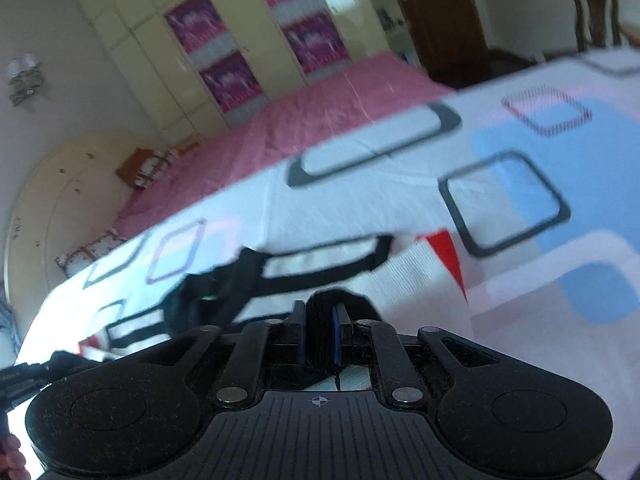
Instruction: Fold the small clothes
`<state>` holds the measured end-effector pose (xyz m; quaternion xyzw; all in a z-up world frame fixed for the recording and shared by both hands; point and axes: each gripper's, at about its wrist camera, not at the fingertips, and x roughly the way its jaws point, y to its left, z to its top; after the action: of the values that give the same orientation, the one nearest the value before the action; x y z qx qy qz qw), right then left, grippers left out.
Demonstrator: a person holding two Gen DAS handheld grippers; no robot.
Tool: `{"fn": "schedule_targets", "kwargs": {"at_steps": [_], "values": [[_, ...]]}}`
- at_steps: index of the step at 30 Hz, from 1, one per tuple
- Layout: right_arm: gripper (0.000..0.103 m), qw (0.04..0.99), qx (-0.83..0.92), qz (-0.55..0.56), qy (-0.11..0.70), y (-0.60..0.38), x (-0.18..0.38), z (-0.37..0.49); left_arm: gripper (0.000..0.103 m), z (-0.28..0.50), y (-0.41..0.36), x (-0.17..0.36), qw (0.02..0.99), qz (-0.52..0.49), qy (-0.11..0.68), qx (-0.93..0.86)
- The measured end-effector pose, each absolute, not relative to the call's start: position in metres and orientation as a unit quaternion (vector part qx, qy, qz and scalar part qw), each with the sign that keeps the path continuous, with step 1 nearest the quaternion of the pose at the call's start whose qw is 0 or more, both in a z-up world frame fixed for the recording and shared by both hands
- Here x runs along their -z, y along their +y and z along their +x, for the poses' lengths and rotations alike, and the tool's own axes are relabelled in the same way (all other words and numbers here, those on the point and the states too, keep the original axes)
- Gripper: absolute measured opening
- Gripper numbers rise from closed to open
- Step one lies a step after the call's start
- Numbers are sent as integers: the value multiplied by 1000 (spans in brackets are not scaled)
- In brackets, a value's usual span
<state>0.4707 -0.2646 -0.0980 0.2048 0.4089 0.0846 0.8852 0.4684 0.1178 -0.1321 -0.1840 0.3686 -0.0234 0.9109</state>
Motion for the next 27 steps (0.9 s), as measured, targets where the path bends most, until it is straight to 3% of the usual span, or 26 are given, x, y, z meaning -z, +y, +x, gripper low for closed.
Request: {"fn": "schedule_targets", "kwargs": {"at_steps": [1,2,3,5,6,8,15,18,19,21,22,24,25,27], "values": [[12,882,-85,209,413,-267,102,474,22,472,119,137,907,-181,379,19],[22,882,-87,213,411,-268,103,475,27,474,120,141,903,-181,389,17],[47,886,-85,210,404,-270,102,475,33,474,124,143,901,-183,393,16],[71,900,-85,194,380,-271,96,475,56,471,134,141,902,-196,385,17],[71,904,-93,186,373,-273,93,476,71,469,138,138,905,-200,376,16],[71,905,-109,180,371,-275,91,479,75,462,144,130,914,-194,355,22],[70,896,-145,145,394,-264,111,492,71,482,136,135,908,-154,385,58],[69,895,-146,124,403,-257,122,498,60,498,130,153,899,-150,409,48],[66,897,-147,112,402,-255,123,499,54,500,130,158,898,-148,411,45],[43,899,-150,90,402,-251,125,501,45,501,126,161,903,-132,407,39],[39,897,-155,83,405,-249,127,503,37,501,124,162,905,-120,406,38],[18,894,-164,69,411,-244,129,503,22,500,120,163,907,-101,408,40],[17,894,-166,59,413,-241,130,503,13,499,118,163,907,-97,408,44],[11,896,-166,38,411,-236,130,501,8,497,116,163,907,-89,409,52]]}}
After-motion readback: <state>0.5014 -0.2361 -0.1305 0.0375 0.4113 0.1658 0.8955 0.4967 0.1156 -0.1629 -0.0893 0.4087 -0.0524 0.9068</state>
